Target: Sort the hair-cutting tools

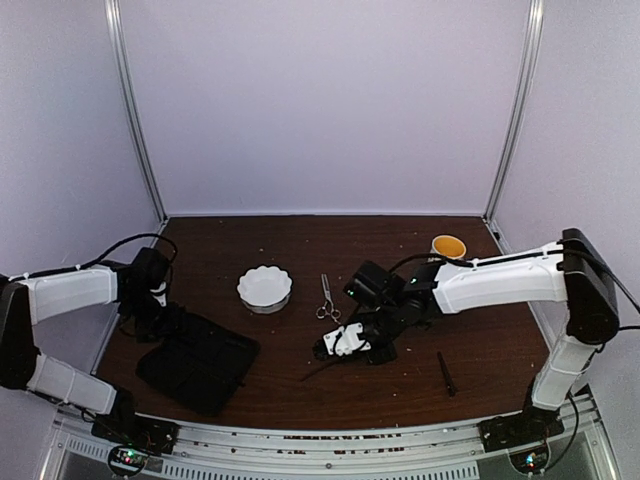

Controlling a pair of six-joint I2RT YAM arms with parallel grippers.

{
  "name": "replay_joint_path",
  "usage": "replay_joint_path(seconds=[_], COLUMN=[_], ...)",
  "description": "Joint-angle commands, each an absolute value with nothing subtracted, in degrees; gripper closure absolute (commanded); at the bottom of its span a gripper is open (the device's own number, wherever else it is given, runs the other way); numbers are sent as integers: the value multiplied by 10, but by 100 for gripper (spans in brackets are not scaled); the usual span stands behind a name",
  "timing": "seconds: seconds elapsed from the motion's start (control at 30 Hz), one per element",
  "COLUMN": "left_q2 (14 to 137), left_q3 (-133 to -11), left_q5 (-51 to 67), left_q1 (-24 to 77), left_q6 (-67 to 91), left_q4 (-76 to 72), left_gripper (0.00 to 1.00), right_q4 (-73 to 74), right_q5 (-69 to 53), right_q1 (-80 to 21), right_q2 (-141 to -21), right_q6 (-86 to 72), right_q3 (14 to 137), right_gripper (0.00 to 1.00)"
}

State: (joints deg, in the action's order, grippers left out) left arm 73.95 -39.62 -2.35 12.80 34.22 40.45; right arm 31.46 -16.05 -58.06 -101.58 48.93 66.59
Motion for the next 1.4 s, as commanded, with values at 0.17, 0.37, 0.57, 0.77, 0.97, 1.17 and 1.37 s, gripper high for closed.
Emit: replay_joint_path(seconds=[0.17,0.37,0.57,0.77,0.97,1.17,1.37], left_q2=[717,710,756,842,922,1016,1078], left_q3=[-360,-361,-364,-418,-491,-576,-670], left_q5=[79,87,104,99,99,114,135], left_q1=[167,256,361,449,502,504,507], left_q6=[378,420,457,431,388,353,343], left_q4=[415,415,334,296,293,285,281], left_gripper=[23,26,36,48,57,64,64], right_q4=[354,362,369,365,346,337,340], right_q5=[-183,-190,-210,-234,-243,-244,-249], right_q1=[-528,-491,-437,-392,-365,-348,-336], right_q2=[-839,-779,-749,-711,-691,-684,-679], right_q6=[416,404,399,386,375,373,371], right_q3=[583,561,557,541,518,511,510], right_gripper=[100,100,100,100,100,100,100])
